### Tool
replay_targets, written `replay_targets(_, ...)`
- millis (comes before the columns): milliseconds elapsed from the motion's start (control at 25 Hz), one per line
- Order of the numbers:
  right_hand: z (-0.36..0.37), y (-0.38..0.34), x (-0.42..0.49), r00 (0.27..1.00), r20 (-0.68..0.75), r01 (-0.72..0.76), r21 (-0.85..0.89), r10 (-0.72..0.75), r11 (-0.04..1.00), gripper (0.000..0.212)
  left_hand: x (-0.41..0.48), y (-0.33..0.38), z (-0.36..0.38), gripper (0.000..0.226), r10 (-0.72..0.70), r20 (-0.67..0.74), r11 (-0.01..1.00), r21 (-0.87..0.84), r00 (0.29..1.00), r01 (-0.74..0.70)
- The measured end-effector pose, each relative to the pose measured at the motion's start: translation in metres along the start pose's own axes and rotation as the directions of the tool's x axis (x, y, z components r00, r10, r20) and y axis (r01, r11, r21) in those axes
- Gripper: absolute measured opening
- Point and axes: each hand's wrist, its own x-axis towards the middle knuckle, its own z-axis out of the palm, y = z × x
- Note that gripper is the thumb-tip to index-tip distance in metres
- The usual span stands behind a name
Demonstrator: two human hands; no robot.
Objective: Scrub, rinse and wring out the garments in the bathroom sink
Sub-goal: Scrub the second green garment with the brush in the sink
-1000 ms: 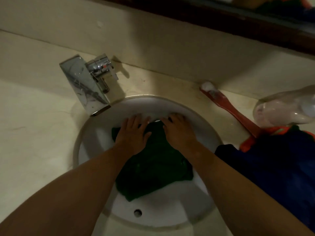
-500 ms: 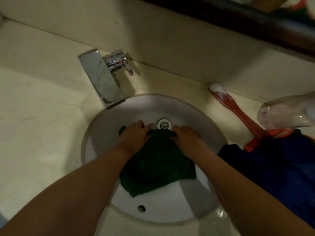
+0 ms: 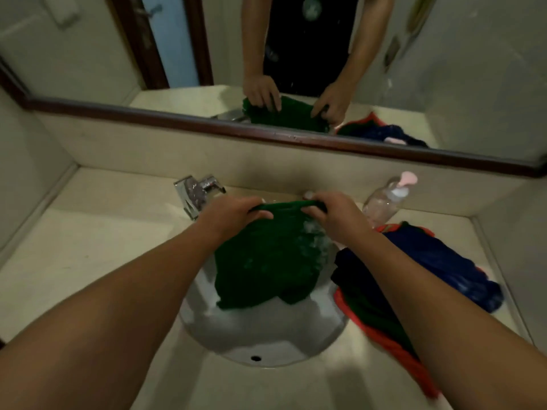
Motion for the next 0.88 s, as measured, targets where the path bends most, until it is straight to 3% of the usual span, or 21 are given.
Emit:
replay_targets(80, -0.014, -0.015, -0.018, 0.999, -0.05, -0.006, -0.002, 0.006, 1.0, 0.02, -0.003, 0.008, -0.016, 0.06, 0.065, -0.05, 0.998, 0.02, 0.997, -0.064)
replay_targets(200, 0.003, -0.018, -0.055, 0.996, -0.092, -0.013, -0.029, 0.01, 0.999, 0.019, -0.032, 0.023, -0.012, 0.049, 0.011, 0.131, 1.0, -0.006, 0.991, -0.01)
replay_targets(280, 0.031, -0.009, -0.082, 0.995, 0.036, -0.089, -0.071, 0.092, 0.993, 0.022, -0.063, 0.033, 0.008, 0.053, -0.039, 0.314, 0.999, 0.029, 0.949, 0.032)
replay_targets(360, 0.059, -0.004, -0.11, 0.947, 0.253, -0.156, -0.178, 0.199, 0.972, 0.031, -0.094, 0.04, 0.031, 0.062, -0.095, 0.475, 0.992, 0.12, 0.875, 0.043)
replay_targets(440, 0.076, -0.002, -0.13, 0.878, 0.394, -0.172, -0.27, 0.271, 0.947, 0.046, -0.113, 0.044, 0.05, 0.068, -0.127, 0.538, 0.988, 0.141, 0.833, 0.059)
replay_targets(480, 0.079, -0.001, -0.133, 0.871, 0.399, -0.189, -0.27, 0.288, 0.944, 0.047, -0.115, 0.045, 0.055, 0.07, -0.124, 0.524, 0.989, 0.134, 0.843, 0.062)
replay_targets(640, 0.071, 0.01, -0.119, 0.914, 0.269, -0.266, -0.17, 0.305, 0.949, 0.034, -0.089, 0.056, 0.064, 0.068, -0.081, 0.385, 0.988, 0.153, 0.919, 0.023)
replay_targets(880, 0.05, 0.057, -0.066, 0.961, -0.044, -0.275, -0.157, 0.271, 0.949, 0.032, -0.037, 0.081, 0.091, 0.065, -0.125, 0.277, 0.981, 0.181, 0.953, 0.076)
